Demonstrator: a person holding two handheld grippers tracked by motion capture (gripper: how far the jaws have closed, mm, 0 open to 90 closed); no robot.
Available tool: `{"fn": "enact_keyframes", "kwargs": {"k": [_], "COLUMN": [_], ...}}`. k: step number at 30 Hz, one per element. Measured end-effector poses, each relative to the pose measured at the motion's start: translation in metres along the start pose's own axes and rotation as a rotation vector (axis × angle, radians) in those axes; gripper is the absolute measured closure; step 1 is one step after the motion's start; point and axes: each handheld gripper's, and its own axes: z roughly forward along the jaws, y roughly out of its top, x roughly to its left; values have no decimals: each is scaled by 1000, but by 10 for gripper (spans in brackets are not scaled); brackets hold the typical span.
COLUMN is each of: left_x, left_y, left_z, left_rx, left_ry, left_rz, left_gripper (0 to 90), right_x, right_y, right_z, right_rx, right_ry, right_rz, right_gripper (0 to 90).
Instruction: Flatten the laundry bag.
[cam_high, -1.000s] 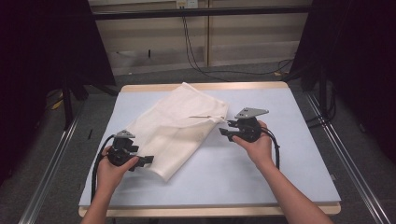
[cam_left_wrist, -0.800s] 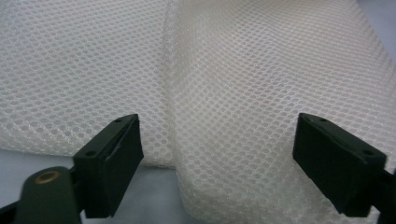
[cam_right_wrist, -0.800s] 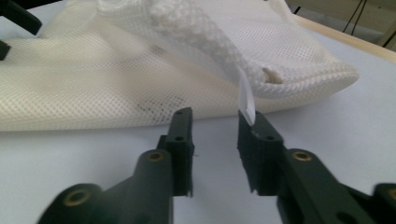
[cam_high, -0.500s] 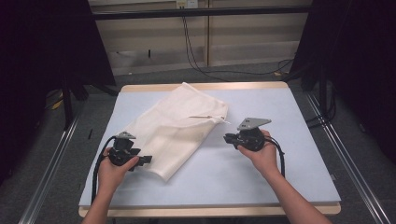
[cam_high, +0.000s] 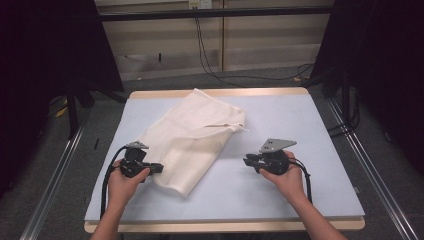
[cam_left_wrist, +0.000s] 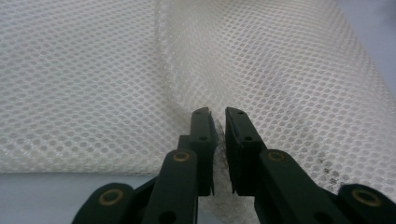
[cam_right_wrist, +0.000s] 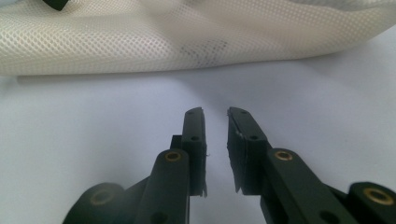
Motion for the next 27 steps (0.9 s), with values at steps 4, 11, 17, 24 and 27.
{"fn": "enact_keyframes", "kwargs": {"k": [4, 11, 17, 24, 27], "left_x": [-4, -12, -5, -2, -2], "left_y": [2, 6, 3, 0, -1], "left_z": [2, 1, 6, 14, 14], "left_rx": [-20, -65, -40, 5, 7], "left_ry": [-23, -51, 17, 8, 24], "left_rz": [-12, -9, -59, -75, -63], "left_gripper": [850, 863, 655, 496, 502], "right_x": [5, 10, 11, 11, 12], "right_y": [-3, -6, -7, -11, -12], "right_z": [1, -1, -2, -4, -4], "right_rx": [4, 11, 4, 2, 3], "right_ry": [7, 19, 19, 13, 12], "right_rz": [-9, -18, -23, -10, -17], "right_gripper": [766, 767, 766, 747, 743]}}
